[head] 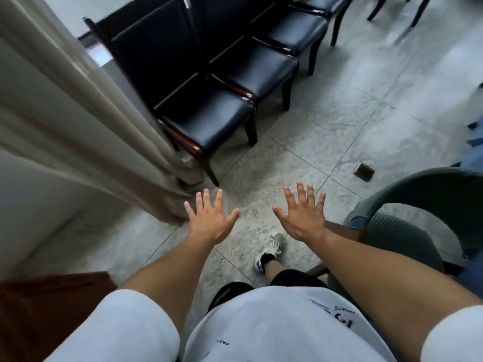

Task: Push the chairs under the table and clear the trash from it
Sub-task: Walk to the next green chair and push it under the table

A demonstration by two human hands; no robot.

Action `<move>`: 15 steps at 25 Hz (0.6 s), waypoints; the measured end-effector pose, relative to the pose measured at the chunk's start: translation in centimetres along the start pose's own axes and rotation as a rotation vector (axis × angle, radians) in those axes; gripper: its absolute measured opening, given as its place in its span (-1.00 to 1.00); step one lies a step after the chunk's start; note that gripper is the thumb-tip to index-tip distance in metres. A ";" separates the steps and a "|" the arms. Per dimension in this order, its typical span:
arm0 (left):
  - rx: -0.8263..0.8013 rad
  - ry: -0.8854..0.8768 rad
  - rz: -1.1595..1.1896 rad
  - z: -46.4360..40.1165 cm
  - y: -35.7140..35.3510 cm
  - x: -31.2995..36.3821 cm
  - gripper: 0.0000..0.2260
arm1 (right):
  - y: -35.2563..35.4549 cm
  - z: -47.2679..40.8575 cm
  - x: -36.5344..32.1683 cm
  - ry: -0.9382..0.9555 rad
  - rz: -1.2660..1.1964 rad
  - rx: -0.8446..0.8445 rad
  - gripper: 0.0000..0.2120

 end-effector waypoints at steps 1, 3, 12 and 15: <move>-0.004 -0.019 -0.013 -1.7 0.6 0.7 -0.22 | 0.5 -1.4 0.6 -0.028 -0.013 -0.006 -0.26; 0.001 -0.053 -0.028 -5.4 2.2 2.3 -0.22 | 1.7 -4.8 1.9 -0.080 -0.049 -0.005 -0.26; 0.054 -0.207 -0.134 -21.8 12.9 15.8 -0.22 | 10.6 -18.7 9.6 -0.236 -0.197 0.031 -0.27; 0.038 -0.300 -0.182 -25.8 14.8 20.8 -0.23 | 12.9 -21.3 12.8 -0.309 -0.231 0.052 -0.27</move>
Point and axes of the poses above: each hand's wrist, its own z-axis away from the middle knuckle, its own y-axis out of the back of the hand, x = y × z, the point moved 3 cm from there along -z, towards the middle knuckle
